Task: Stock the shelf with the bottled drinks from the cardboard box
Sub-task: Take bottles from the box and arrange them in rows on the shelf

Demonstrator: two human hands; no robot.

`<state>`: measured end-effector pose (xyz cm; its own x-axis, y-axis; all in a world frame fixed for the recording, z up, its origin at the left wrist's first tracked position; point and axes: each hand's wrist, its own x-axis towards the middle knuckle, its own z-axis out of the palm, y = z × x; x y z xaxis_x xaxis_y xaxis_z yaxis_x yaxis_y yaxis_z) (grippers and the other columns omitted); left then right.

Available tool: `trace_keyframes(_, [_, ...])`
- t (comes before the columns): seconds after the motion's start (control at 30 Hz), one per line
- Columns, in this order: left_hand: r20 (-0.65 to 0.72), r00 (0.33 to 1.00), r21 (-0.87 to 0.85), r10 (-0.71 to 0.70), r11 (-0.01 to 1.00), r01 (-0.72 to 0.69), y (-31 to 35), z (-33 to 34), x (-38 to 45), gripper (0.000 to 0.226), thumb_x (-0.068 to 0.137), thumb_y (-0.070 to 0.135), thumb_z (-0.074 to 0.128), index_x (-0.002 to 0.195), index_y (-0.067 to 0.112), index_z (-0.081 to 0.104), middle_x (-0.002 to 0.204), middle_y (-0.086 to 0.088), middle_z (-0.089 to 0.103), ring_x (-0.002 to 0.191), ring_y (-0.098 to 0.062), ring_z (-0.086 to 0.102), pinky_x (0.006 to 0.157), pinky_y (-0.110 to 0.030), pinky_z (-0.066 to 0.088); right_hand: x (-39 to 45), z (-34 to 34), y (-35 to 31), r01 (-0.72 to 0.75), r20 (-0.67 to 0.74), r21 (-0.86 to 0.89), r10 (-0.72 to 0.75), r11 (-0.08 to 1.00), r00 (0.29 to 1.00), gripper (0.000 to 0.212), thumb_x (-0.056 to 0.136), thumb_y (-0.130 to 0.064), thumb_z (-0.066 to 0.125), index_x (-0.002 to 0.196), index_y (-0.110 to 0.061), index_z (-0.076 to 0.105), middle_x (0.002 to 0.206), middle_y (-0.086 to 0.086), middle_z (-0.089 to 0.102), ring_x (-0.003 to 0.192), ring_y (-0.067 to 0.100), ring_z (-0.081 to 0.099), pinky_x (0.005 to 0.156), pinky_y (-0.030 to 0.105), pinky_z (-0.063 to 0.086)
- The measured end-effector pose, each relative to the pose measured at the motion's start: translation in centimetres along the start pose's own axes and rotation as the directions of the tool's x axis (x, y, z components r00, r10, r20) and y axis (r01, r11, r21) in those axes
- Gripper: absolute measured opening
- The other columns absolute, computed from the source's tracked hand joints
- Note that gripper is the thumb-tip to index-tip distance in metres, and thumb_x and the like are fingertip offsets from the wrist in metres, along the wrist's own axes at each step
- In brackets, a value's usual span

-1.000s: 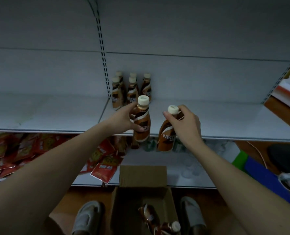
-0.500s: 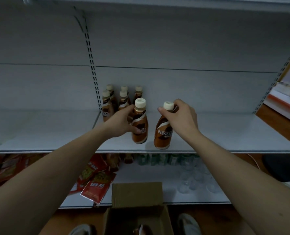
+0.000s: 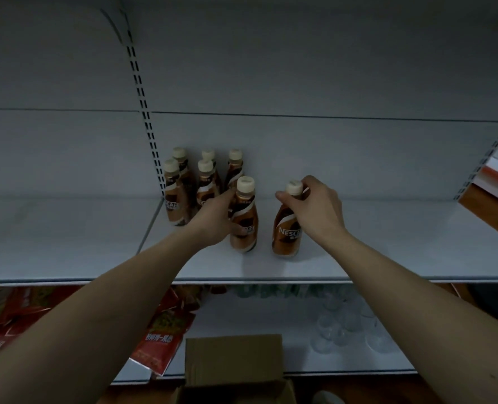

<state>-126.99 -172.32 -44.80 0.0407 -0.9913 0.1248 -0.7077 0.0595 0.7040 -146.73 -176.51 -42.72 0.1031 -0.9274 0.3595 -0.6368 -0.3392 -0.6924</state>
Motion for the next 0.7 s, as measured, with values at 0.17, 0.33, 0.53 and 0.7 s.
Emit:
trace_keyframes(0.17, [0.007,1.0,0.08,-0.011,0.997,0.01,-1.0,0.1,2.4,0.078,0.073,0.003,0.079,0.14,0.01,0.04,0.139,-0.007,0.051,0.13,-0.024,0.046,0.098,-0.022,0.035,2.6,1.6,0.3,-0.009,0.025,0.01,0.008,1.0,1.0,0.042,0.081,-0.05,0.067,0.087,-0.01,0.056,0.079,-0.002,0.06,0.077,0.022,0.059,0.059,0.03,0.039])
trace_keyframes(0.33, [0.01,0.999,0.045,-0.047,0.998,0.046,-2.1,0.2,3.5,0.072,0.074,0.003,0.078,0.136,0.013,0.043,0.136,-0.007,0.053,0.129,-0.023,0.047,0.107,-0.035,0.038,4.7,2.8,0.1,0.005,0.037,0.001,-0.005,1.0,0.999,0.042,0.081,-0.051,0.066,0.087,-0.01,0.055,0.084,0.001,0.061,0.079,0.023,0.058,0.064,0.029,0.039])
trace_keyframes(0.53, [-0.042,0.994,0.028,-0.104,0.994,0.106,-2.0,0.6,3.3,0.067,0.075,0.01,0.077,0.133,0.012,0.043,0.124,-0.001,0.056,0.118,-0.018,0.051,0.097,-0.029,0.042,6.4,4.3,-0.3,-0.004,0.038,0.016,0.004,1.0,0.999,0.043,0.08,-0.048,0.069,0.086,-0.008,0.054,0.085,0.004,0.062,0.079,0.024,0.058,0.064,0.031,0.038])
trace_keyframes(0.7, [-0.223,0.966,0.138,-0.131,0.977,0.164,-0.8,1.9,2.2,0.044,0.079,0.022,0.073,0.116,0.011,0.052,0.112,-0.006,0.06,0.104,-0.027,0.058,0.082,-0.032,0.046,7.6,5.4,-0.6,0.004,0.042,0.036,-0.006,0.999,0.999,0.042,0.079,-0.045,0.071,0.077,-0.012,0.046,0.079,0.002,0.057,0.075,0.022,0.056,0.062,0.029,0.038])
